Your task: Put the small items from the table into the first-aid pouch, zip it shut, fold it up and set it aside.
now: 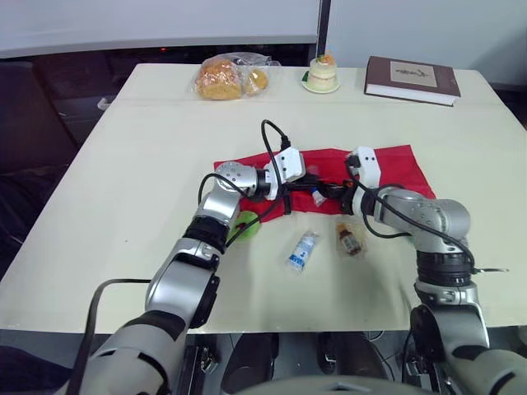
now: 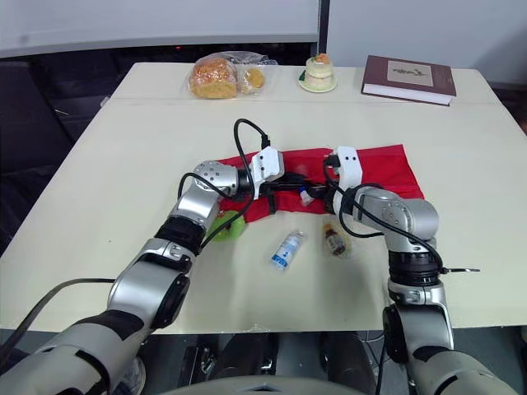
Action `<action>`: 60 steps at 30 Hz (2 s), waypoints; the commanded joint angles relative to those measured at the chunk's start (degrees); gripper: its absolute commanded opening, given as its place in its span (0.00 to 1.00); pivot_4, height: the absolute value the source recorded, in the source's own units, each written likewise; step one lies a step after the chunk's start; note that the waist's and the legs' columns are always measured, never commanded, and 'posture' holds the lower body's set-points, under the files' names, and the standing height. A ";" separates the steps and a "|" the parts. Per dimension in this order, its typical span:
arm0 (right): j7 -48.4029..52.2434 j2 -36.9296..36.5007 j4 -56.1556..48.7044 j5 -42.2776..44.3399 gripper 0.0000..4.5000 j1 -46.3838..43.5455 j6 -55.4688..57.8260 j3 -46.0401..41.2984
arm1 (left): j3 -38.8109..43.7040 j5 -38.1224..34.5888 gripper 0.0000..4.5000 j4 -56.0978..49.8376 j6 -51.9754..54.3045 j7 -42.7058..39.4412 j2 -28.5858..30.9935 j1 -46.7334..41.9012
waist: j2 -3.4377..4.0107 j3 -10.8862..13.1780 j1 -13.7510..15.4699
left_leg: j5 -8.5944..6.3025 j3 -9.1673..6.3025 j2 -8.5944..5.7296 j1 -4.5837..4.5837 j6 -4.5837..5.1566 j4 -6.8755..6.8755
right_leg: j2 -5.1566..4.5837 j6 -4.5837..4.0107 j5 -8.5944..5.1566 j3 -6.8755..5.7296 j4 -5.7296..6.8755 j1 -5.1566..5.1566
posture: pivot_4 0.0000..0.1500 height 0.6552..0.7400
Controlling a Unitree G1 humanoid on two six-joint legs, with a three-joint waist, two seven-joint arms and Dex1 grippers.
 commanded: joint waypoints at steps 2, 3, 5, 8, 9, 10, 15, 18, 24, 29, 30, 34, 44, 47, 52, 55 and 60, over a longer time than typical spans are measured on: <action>1.69 -0.19 1.79 -4.21 0.01 -1.75 -8.26 4.73 | -0.98 -1.04 0.00 -2.20 -0.35 -1.11 -0.92 -0.03 | 0.01 -0.01 -0.43 | 0.00 0.00 0.00 0.00 0.00 0.00 | 0.00 0.00 0.00 0.00 -0.01 0.00 | 1.00 0.87; 1.38 0.65 2.65 -4.91 0.01 -1.95 -9.85 5.15 | -0.98 -1.06 0.00 -2.16 -0.33 -1.11 -0.97 -0.05 | 0.01 -0.01 -0.55 | 0.00 0.00 0.00 0.00 0.00 0.00 | 0.00 0.00 0.00 0.00 -0.01 0.00 | 1.00 0.87; 0.69 2.29 4.14 -5.74 0.01 -2.32 -12.22 5.23 | -1.00 -1.09 0.00 -2.21 -0.28 -1.13 -1.03 -0.03 | 0.02 -0.01 -0.65 | 0.00 -0.01 0.00 0.00 0.00 0.00 | 0.00 0.00 0.00 -0.01 -0.01 0.01 | 1.00 0.87; 0.20 4.43 5.70 -6.13 0.01 -2.57 -14.23 4.54 | -1.12 -1.13 0.00 -2.56 -0.13 -1.24 -1.10 0.19 | 0.02 -0.01 -0.72 | 0.00 -0.01 0.02 0.02 0.00 -0.01 | 0.00 0.00 0.00 0.00 -0.01 0.01 | 1.00 0.87; 0.23 4.84 5.93 -6.22 0.01 -2.56 -14.53 4.40 | -1.14 -1.18 0.00 -2.65 -0.08 -1.28 -1.07 0.25 | 0.02 -0.01 -0.71 | 0.00 -0.01 0.02 0.02 0.00 -0.01 | 0.00 0.00 0.00 0.00 -0.01 0.01 | 1.00 0.87; 0.31 5.11 6.07 -6.32 0.01 -2.51 -14.68 4.32 | -1.16 -1.21 0.00 -2.70 -0.05 -1.30 -1.03 0.29 | 0.02 -0.01 -0.72 | 0.00 -0.01 0.02 0.02 0.00 -0.01 | 0.00 0.00 0.00 0.00 -0.01 0.01 | 1.00 0.87; 1.84 4.70 4.83 -6.11 0.11 -1.35 -12.99 4.64 | -1.09 -1.15 0.00 -2.41 -0.09 -1.11 -0.85 0.20 | 0.02 -0.01 -0.71 | 0.00 -0.01 0.02 0.01 0.00 -0.02 | 0.00 0.00 0.00 0.00 -0.01 0.00 | 1.00 0.87; 2.45 3.86 2.92 -5.76 0.29 -0.08 -11.90 4.72 | -0.84 -1.07 0.00 -1.69 -0.37 -1.02 -0.56 -0.06 | 0.02 -0.01 -0.61 | 0.00 -0.01 0.02 0.01 0.00 -0.02 | 0.00 0.00 0.00 0.00 -0.01 0.01 | 1.00 0.87; 4.36 1.42 -1.87 -4.64 0.60 3.06 -9.79 4.24 | -0.59 -0.78 0.00 -0.59 -0.77 -0.82 -0.32 -0.33 | 0.03 -0.01 -0.71 | 0.00 -0.01 0.02 0.00 0.00 -0.04 | -0.01 0.00 0.00 0.00 -0.04 0.00 | 1.00 0.87; 8.11 -1.57 -8.03 -2.34 0.60 5.96 -9.74 3.63 | -0.76 -0.81 0.00 -0.28 -0.81 -0.63 -0.30 -0.34 | 0.03 0.00 -0.59 | 0.00 -0.01 0.01 -0.02 0.01 -0.06 | -0.01 0.00 0.00 0.00 -0.06 0.00 | 1.00 0.87; 8.80 -2.28 -9.34 -1.83 0.60 6.48 -9.84 3.46 | -0.79 -0.84 0.00 -0.16 -0.84 -0.61 -0.23 -0.38 | 0.03 0.00 -0.59 | -0.01 -0.01 0.01 -0.02 0.01 -0.05 | -0.01 0.00 0.00 0.00 -0.06 -0.01 | 1.00 0.87; 10.63 -5.03 -12.82 -0.43 0.60 8.13 -10.04 2.76 | -0.80 -0.87 0.00 0.33 -0.92 -0.51 -0.09 -0.66 | 0.03 0.00 -0.66 | -0.01 -0.02 0.01 -0.01 0.01 -0.06 | 0.00 0.01 -0.01 0.00 -0.06 -0.01 | 1.00 0.87; 14.04 -13.00 -14.14 -0.54 0.60 11.71 -12.17 3.06 | -0.95 -1.01 0.00 1.08 -1.21 -0.31 -0.19 -1.02 | 0.03 0.00 -0.61 | -0.02 0.00 0.01 -0.02 0.02 -0.06 | -0.01 0.01 -0.01 0.00 -0.09 0.00 | 1.00 0.87; 14.42 -13.70 -14.10 -0.76 0.46 12.08 -12.86 3.84 | -0.93 -1.02 0.00 1.16 -1.26 -0.26 -0.18 -1.02 | 0.03 0.00 -0.64 | -0.02 -0.01 0.02 -0.01 0.03 -0.06 | 0.01 0.01 -0.01 0.00 -0.08 0.00 | 1.00 0.87; 14.55 -13.01 -11.51 -4.00 0.02 11.36 -16.50 8.09 | -0.92 -1.05 0.00 1.14 -1.22 -0.11 -0.28 -0.94 | 0.02 0.00 -0.66 | -0.02 0.00 0.02 -0.01 0.03 -0.05 | 0.01 0.01 -0.01 0.00 -0.08 0.00 | 1.00 0.87; 14.30 -11.71 -10.11 -4.52 0.01 10.25 -16.97 9.01 | -0.93 -1.03 0.00 1.05 -1.20 0.01 -0.29 -0.84 | 0.02 0.01 -0.64 | -0.02 0.00 0.02 -0.01 0.03 -0.06 | 0.01 0.01 -0.01 0.00 -0.08 0.00 | 1.00 0.87; 13.50 -9.17 -5.77 -7.37 0.01 8.44 -19.56 10.97 | -1.01 -1.05 0.00 0.72 -1.10 0.07 -0.27 -0.54 | 0.02 0.01 -0.63 | -0.02 0.00 0.02 -0.01 0.03 -0.05 | 0.01 0.01 -0.01 0.00 -0.08 0.00 | 1.00 0.87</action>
